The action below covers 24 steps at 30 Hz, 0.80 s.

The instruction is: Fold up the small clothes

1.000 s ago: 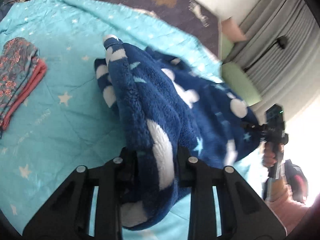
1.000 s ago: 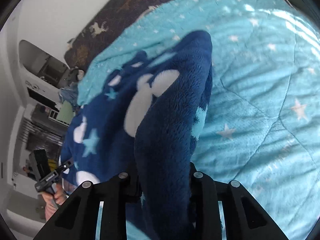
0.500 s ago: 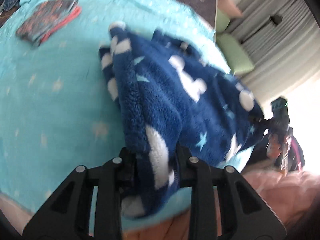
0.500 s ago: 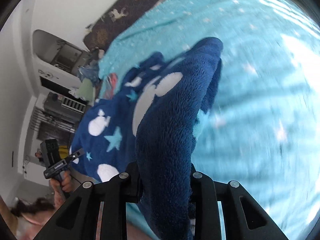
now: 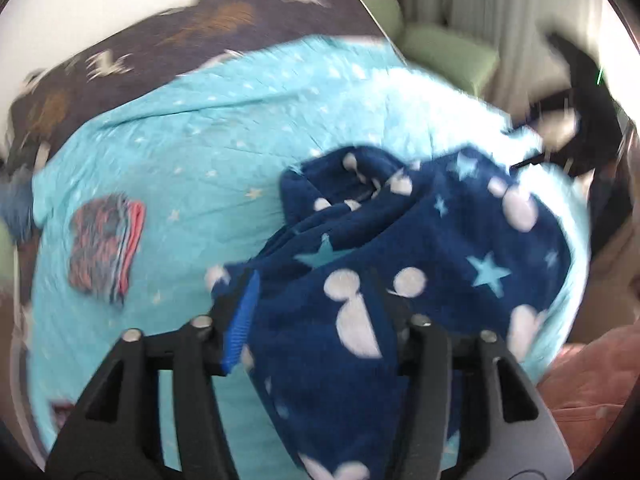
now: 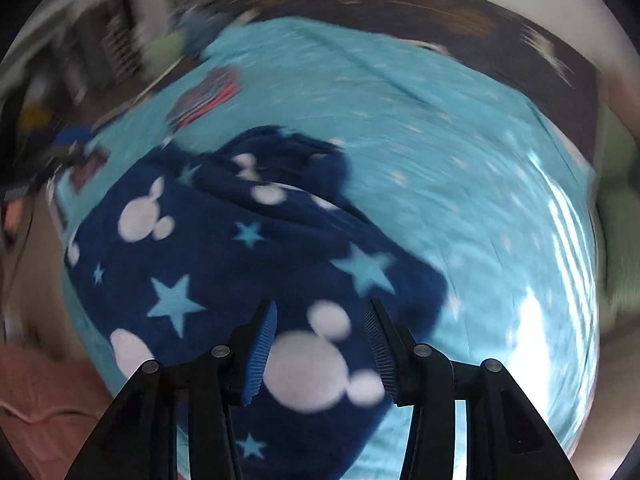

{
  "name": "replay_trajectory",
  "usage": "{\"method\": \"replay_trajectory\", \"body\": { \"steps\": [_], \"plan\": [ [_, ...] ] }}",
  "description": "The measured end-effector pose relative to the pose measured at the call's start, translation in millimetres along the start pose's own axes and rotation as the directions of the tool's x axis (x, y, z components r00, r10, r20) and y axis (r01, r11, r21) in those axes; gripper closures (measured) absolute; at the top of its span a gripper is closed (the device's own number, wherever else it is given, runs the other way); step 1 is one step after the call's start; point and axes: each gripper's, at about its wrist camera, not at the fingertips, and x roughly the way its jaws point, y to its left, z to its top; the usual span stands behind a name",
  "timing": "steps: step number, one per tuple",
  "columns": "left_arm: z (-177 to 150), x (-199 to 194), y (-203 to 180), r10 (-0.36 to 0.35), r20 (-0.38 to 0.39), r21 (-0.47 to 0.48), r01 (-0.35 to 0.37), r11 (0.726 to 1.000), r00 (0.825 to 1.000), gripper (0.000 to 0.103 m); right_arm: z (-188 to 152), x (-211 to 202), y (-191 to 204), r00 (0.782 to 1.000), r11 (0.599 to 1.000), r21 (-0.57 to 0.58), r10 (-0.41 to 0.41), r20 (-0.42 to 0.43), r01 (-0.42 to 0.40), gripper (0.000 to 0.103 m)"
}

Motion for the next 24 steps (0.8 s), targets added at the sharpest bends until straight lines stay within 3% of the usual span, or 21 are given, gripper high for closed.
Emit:
{"method": "replay_trajectory", "body": {
  "steps": [2, 4, 10, 13, 20, 22, 24],
  "plan": [
    [9.8, 19.4, -11.5, 0.02, -0.05, 0.096, -0.015, 0.995, 0.999, 0.043, 25.9, 3.7, 2.0, 1.0, 0.994, -0.107, 0.012, -0.012, -0.013, 0.053],
    [21.3, 33.7, -7.6, 0.001, -0.075, 0.125, 0.009, 0.992, 0.997, 0.043, 43.6, 11.1, -3.8, 0.996, 0.986, -0.148, 0.067, -0.059, -0.076, 0.051],
    [44.7, 87.1, 4.6, -0.146, -0.111, 0.133, 0.16, 0.978, 0.983, 0.043, 75.7, 69.5, -14.8, 0.975, 0.964, -0.18, 0.169, -0.145, -0.194, 0.05],
    [42.7, 105.2, 5.0, -0.253, -0.15, 0.118, 0.272, 0.955, 0.956, 0.05, 82.9, 103.7, -14.5, 0.958, 0.946, -0.188, 0.234, -0.169, -0.264, 0.05],
    [35.0, 128.7, -2.4, -0.308, -0.254, 0.204, 0.362, 0.91, 0.917, 0.05, 82.1, 147.7, -11.7, 0.903, 0.89, -0.229, 0.328, -0.278, -0.394, 0.05],
    [36.1, 134.2, -3.4, -0.309, -0.271, 0.208, 0.369, 0.906, 0.912, 0.05, 84.4, 156.7, -13.5, 0.89, 0.885, -0.212, 0.344, -0.298, -0.414, 0.038],
    [37.0, 138.4, -5.2, -0.308, -0.276, 0.203, 0.368, 0.907, 0.91, 0.054, 86.1, 164.6, -14.9, 0.881, 0.886, -0.184, 0.36, -0.305, -0.426, 0.035]
  ]
}}
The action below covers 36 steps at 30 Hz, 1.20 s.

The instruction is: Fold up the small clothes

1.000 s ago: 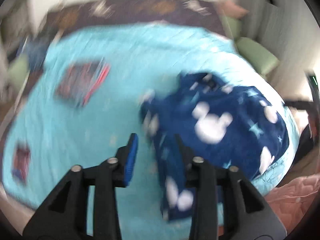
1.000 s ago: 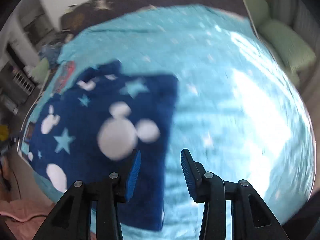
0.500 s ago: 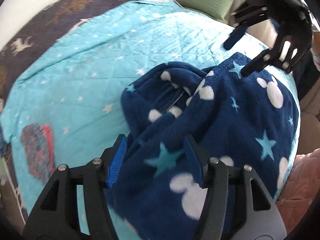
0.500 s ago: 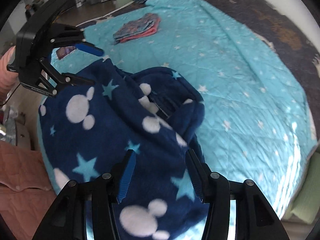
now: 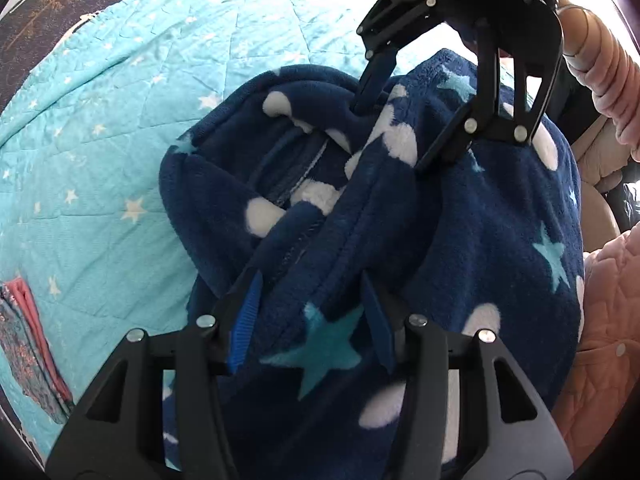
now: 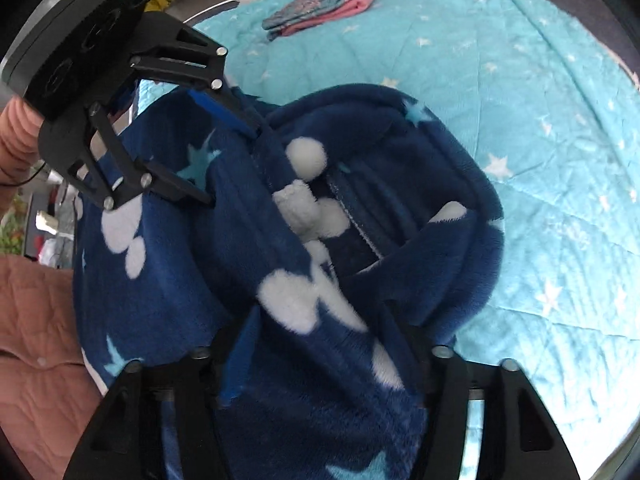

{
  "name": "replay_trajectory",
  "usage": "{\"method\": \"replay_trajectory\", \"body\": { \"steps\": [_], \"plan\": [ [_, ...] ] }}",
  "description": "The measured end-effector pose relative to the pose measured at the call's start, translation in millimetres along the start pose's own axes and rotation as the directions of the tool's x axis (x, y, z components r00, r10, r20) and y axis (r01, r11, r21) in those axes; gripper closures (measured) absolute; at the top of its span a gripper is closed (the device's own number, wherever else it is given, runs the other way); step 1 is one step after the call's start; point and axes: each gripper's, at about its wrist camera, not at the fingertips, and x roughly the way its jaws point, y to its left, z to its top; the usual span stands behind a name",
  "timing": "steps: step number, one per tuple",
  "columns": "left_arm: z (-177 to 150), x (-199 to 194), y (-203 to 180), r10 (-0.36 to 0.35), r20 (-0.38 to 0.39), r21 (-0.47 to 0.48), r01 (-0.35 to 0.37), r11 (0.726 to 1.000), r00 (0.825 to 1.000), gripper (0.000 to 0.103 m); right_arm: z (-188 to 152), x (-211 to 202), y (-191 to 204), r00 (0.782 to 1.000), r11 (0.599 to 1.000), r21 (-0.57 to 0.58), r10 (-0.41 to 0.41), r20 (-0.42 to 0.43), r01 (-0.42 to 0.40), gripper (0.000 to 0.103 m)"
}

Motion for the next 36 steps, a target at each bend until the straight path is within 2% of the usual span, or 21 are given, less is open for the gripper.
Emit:
{"method": "replay_trajectory", "body": {
  "steps": [1, 2, 3, 5, 8, 10, 12, 14, 15, 16, 19, 21, 23, 25, 26, 29, 30, 32, 33, 34, 36],
  "plan": [
    [0.6, 0.2, -2.2, 0.014, 0.009, -0.004, -0.014, 1.0, 1.0, 0.073, 0.8, 2.4, -0.7, 1.0, 1.0, 0.009, 0.0, 0.004, 0.0, 0.038],
    [1.0, -0.9, -5.0, 0.034, 0.019, 0.0, -0.034, 0.999, 0.999, 0.086, 0.5, 3.1, 1.6, 1.0, 1.0, 0.008, -0.011, 0.012, 0.011, 0.048],
    [1.5, -3.0, -7.9, 0.062, 0.032, 0.0, -0.062, 0.998, 0.998, 0.091, 0.4, 2.1, 4.9, 1.0, 1.0, -0.003, -0.02, 0.022, 0.02, 0.087],
    [1.3, -16.6, -14.1, 0.102, 0.097, 0.003, -0.103, 0.995, 0.99, 0.092, -4.5, -14.2, 17.6, 0.993, 0.997, -0.035, -0.066, 0.099, 0.07, 0.095],
    [2.3, -34.8, -10.2, 0.144, 0.18, -0.014, -0.144, 0.989, 0.973, 0.092, -9.2, -48.8, 22.7, 0.972, 0.997, -0.019, -0.07, 0.225, 0.077, 0.097],
    [5.5, -31.8, 3.6, 0.156, 0.186, -0.064, -0.147, 0.987, 0.97, 0.089, -8.1, -56.9, 14.1, 0.963, 0.995, 0.017, -0.101, 0.25, 0.1, 0.097],
    [5.5, -13.1, 12.3, 0.149, 0.12, -0.089, -0.139, 0.986, 0.981, 0.085, -4.4, -44.2, 2.2, 0.969, 0.993, 0.071, -0.106, 0.223, 0.092, 0.095],
    [-0.1, -1.1, 12.5, 0.219, 0.083, -0.081, -0.213, 0.974, 0.972, 0.079, -2.4, -18.5, -2.2, 0.976, 0.984, 0.099, -0.162, 0.147, 0.148, 0.09],
    [-3.5, -3.5, 11.7, 0.234, 0.09, -0.09, -0.226, 0.97, 0.968, 0.078, -3.1, -5.7, -1.9, 0.97, 0.973, 0.1, -0.22, 0.102, 0.21, 0.086],
    [-8.7, -12.0, 10.9, 0.243, 0.109, -0.113, -0.231, 0.966, 0.964, 0.078, -5.7, -1.8, -0.8, 0.967, 0.969, 0.106, -0.234, 0.097, 0.224, 0.085],
    [-26.4, -44.7, 13.2, 0.296, 0.159, -0.193, -0.265, 0.945, 0.942, 0.074, -23.3, -26.6, 4.7, 0.947, 0.956, 0.184, -0.263, 0.183, 0.229, 0.08],
    [-46.9, -74.7, 9.6, 0.319, 0.218, -0.262, -0.26, 0.93, 0.922, 0.07, -43.0, -55.6, 7.1, 0.92, 0.938, 0.265, -0.292, 0.261, 0.223, 0.077],
    [-68.6, -91.1, 5.0, 0.302, 0.269, -0.325, -0.209, 0.922, 0.915, 0.067, -66.4, -74.7, 11.4, 0.907, 0.928, 0.323, -0.29, 0.306, 0.188, 0.077],
    [-82.1, -89.3, 4.7, 0.302, 0.263, -0.37, -0.193, 0.909, 0.916, 0.063, -89.2, -81.5, 25.0, 0.902, 0.911, 0.378, -0.296, 0.313, 0.168, 0.077],
    [-89.3, -82.7, 5.8, 0.322, 0.227, -0.394, -0.215, 0.893, 0.919, 0.06, -96.2, -78.3, 30.1, 0.906, 0.891, 0.422, -0.308, 0.292, 0.167, 0.077],
    [-114.9, -35.9, 27.6, 0.39, 0.036, -0.501, -0.321, 0.803, 0.92, 0.053, -124.2, -50.2, 36.7, 0.93, 0.822, 0.551, -0.303, 0.208, 0.144, 0.077],
    [-120.9, -27.4, 36.7, 0.367, 0.031, -0.542, -0.293, 0.788, 0.93, 0.045, -133.2, -37.8, 31.9, 0.933, 0.797, 0.586, -0.31, 0.186, 0.148, 0.077],
    [-137.5, -27.9, 46.9, 0.317, 0.113, -0.654, -0.169, 0.737, 0.942, 0.043, -141.5, -15.3, 23.7, 0.906, 0.724, 0.659, -0.394, 0.153, 0.204, 0.077],
    [-139.8, -31.2, 48.8, 0.313, 0.123, -0.682, -0.149, 0.716, 0.942, 0.044, -148.5, -12.8, 21.4, 0.901, 0.697, 0.693, -0.401, 0.166, 0.183, 0.077],
    [-140.9, -36.0, 47.1, 0.325, 0.131, -0.695, -0.147, 0.704, 0.936, 0.045, -155.5, -14.1, 19.0, 0.895, 0.663, 0.738, -0.397, 0.203, 0.126, 0.077],
    [-141.3, -51.0, 30.6, 0.395, 0.158, -0.688, -0.187, 0.702, 0.905, 0.045, -166.3, -27.9, 26.6, 0.87, 0.621, 0.78, -0.422, 0.255, 0.073, 0.075]
  ]
}}
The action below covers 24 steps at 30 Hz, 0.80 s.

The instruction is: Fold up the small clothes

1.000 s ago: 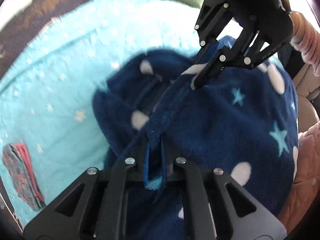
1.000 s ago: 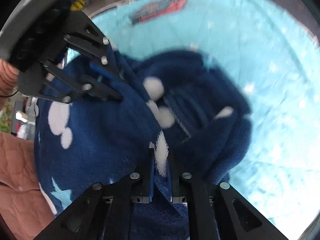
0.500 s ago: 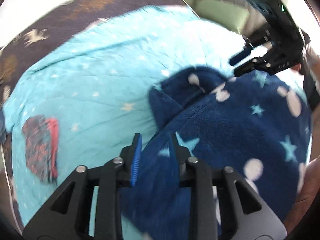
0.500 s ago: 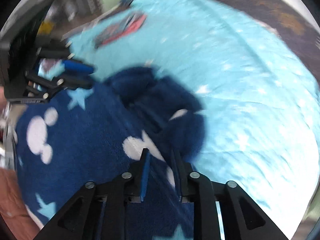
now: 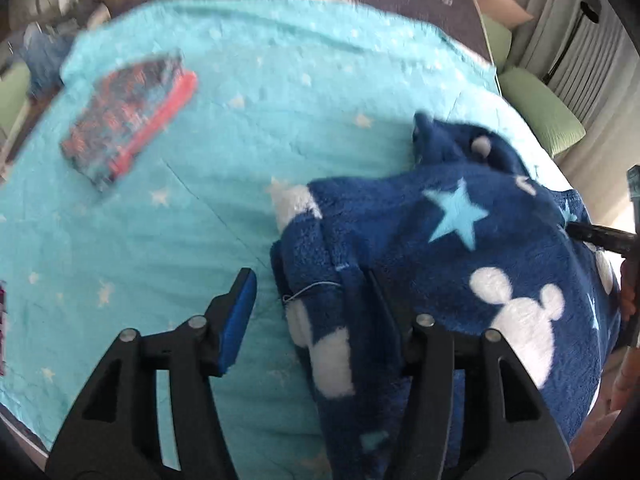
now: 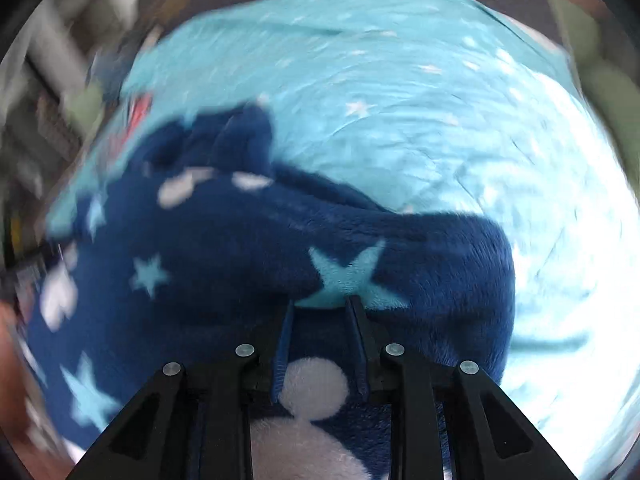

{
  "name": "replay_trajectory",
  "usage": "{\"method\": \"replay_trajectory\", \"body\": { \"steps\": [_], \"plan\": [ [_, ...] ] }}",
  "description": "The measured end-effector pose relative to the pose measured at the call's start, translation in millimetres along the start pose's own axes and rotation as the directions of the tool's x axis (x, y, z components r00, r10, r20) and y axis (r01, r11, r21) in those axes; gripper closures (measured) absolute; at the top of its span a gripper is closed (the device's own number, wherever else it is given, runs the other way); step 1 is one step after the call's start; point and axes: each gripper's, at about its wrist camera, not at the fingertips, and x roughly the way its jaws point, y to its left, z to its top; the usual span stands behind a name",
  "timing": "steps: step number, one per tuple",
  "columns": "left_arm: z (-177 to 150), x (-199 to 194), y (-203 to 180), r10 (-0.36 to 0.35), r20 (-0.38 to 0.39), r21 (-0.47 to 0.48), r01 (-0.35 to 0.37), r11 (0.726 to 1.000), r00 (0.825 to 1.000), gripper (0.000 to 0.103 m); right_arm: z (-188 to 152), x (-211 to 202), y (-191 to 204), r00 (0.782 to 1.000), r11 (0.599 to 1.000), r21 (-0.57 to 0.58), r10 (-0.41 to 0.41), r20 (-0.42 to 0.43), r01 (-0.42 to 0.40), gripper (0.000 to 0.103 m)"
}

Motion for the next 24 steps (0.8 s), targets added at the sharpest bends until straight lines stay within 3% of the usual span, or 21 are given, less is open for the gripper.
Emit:
{"method": "replay_trajectory", "body": {
  "steps": [3, 6, 8, 10, 11, 12, 15, 17, 21, 24],
  "plan": [
    [-7.3, -34.5, -3.0, -0.01, 0.091, -0.021, 0.012, 1.0, 0.996, 0.045, -16.5, -34.9, 8.8, 0.993, 1.0, 0.011, 0.008, 0.114, -0.009, 0.072],
    [-18.5, -61.6, -3.0, -0.092, 0.151, -0.056, 0.102, 0.993, 0.984, 0.045, -32.3, -53.4, 24.0, 0.991, 0.997, -0.035, 0.067, 0.112, -0.064, 0.061],
    [-29.4, -67.7, -10.2, -0.125, 0.157, -0.036, 0.132, 0.991, 0.98, 0.04, -41.3, -53.4, 33.9, 0.994, 0.995, -0.089, 0.045, 0.099, -0.036, 0.058],
    [-38.8, -51.4, -16.2, -0.031, 0.111, 0.0, 0.031, 1.0, 0.993, 0.034, -50.5, -41.5, 35.8, 0.996, 0.993, -0.12, -0.007, 0.091, 0.018, 0.051],
    [-46.0, -28.4, -17.7, 0.067, 0.058, 0.017, -0.068, 0.998, 0.996, 0.033, -53.7, -29.7, 34.4, 0.996, 0.991, -0.127, -0.032, 0.085, 0.042, 0.051],
    [-50.5, -17.0, -15.5, 0.087, 0.022, 0.003, -0.087, 0.996, 0.996, 0.03, -55.3, -21.9, 31.1, 0.995, 0.991, -0.126, -0.043, 0.084, 0.054, 0.051],
    [-59.9, -21.9, 2.0, 0.001, 0.029, -0.166, 0.003, 0.986, 1.0, 0.031, -66.3, -30.5, 32.9, 0.99, 0.99, -0.122, -0.054, 0.132, 0.07, 0.049],
    [-61.3, -33.3, 3.9, 0.007, 0.055, -0.174, 0.003, 0.985, 0.998, 0.031, -74.2, -48.3, 34.4, 0.987, 0.987, -0.145, -0.046, 0.151, 0.069, 0.049],
    [-64.0, -56.3, -2.9, 0.041, 0.101, -0.144, -0.027, 0.989, 0.994, 0.032, -82.4, -67.7, 29.8, 0.985, 0.991, -0.135, 0.037, 0.166, -0.015, 0.049],
    [-65.1, -73.5, -14.9, 0.002, 0.16, -0.124, 0.018, 0.992, 0.987, 0.032, -90.4, -72.2, 20.0, 0.986, 0.996, -0.094, 0.009, 0.166, 0.007, 0.049]
  ]
}}
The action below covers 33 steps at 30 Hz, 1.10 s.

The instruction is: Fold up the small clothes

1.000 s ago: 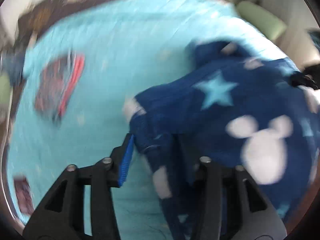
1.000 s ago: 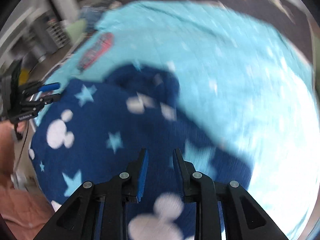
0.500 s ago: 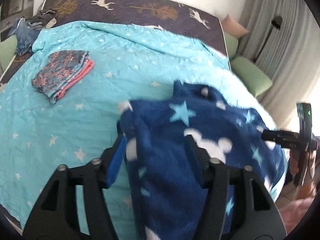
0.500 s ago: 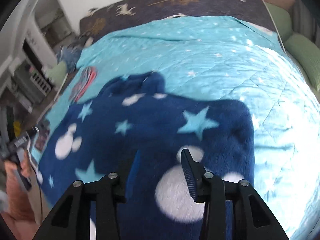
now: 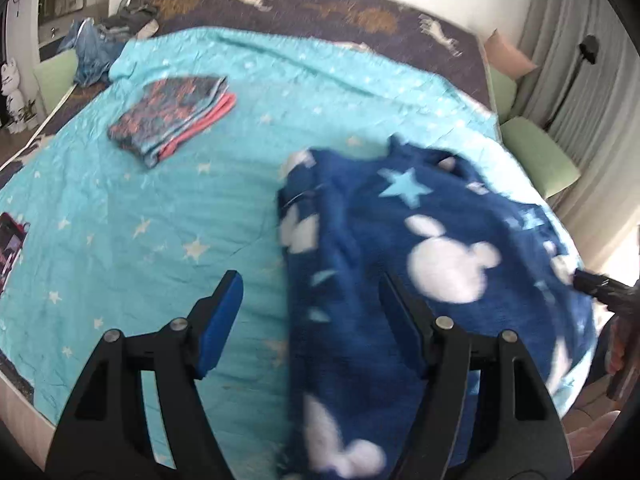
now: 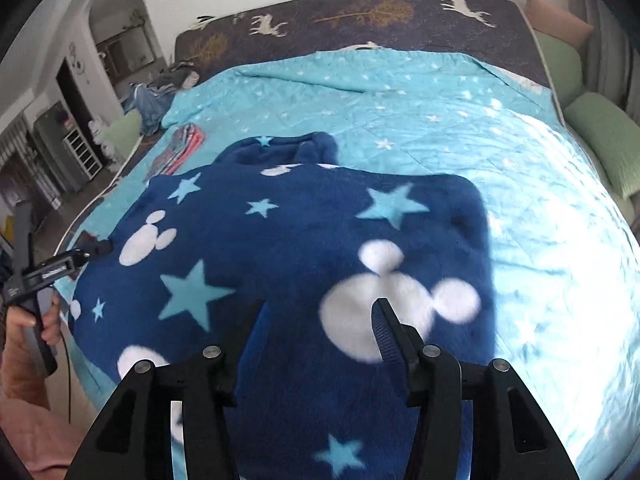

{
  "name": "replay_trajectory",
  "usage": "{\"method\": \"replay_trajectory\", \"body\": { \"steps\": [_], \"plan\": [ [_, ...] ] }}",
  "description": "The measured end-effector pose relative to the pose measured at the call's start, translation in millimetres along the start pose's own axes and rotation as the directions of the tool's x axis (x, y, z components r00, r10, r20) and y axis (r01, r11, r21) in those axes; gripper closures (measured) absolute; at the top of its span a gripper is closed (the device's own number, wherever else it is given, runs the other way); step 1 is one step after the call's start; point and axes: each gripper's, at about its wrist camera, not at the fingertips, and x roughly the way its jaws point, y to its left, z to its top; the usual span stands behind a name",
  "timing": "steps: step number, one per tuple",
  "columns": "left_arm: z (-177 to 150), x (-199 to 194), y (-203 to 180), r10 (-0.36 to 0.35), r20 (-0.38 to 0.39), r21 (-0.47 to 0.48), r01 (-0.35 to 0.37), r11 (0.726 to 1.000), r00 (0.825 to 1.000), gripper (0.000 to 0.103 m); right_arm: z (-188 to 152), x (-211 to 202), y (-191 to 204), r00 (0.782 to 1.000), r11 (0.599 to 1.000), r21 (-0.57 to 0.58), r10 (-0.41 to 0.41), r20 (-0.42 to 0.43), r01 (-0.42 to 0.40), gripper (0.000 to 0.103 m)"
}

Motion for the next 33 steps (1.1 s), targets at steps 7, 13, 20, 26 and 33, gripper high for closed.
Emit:
{"method": "replay_trajectory", "body": {
  "steps": [7, 13, 20, 26, 33],
  "plan": [
    [-14.8, 31.8, -18.0, 0.096, -0.083, 0.11, -0.087, 0.99, 0.992, 0.029, -15.4, 21.6, -15.6, 0.998, 0.996, 0.084, -0.014, -0.054, 0.018, 0.041],
    [-22.7, 39.8, 21.4, -0.066, -0.117, -0.129, 0.051, 0.99, 0.991, 0.023, -18.3, 19.3, 10.3, 0.991, 0.991, -0.021, -0.13, -0.034, 0.129, 0.036],
    [-24.2, 40.7, 19.5, -0.05, -0.126, -0.117, 0.035, 0.992, 0.991, 0.023, -21.5, 19.1, 5.7, 0.993, 0.993, 0.015, -0.12, -0.015, 0.12, 0.034],
    [-21.5, 30.3, 27.9, -0.283, -0.153, -0.246, 0.24, 0.939, 0.947, 0.034, -17.4, 14.7, 2.0, 0.995, 0.995, 0.023, -0.099, -0.02, 0.1, 0.034],
    [-27.2, 38.5, 28.0, -0.248, -0.214, -0.205, 0.205, 0.957, 0.945, 0.024, 6.7, -18.8, 4.6, 0.982, 0.98, 0.088, 0.17, 0.078, -0.177, 0.034]
  ]
}}
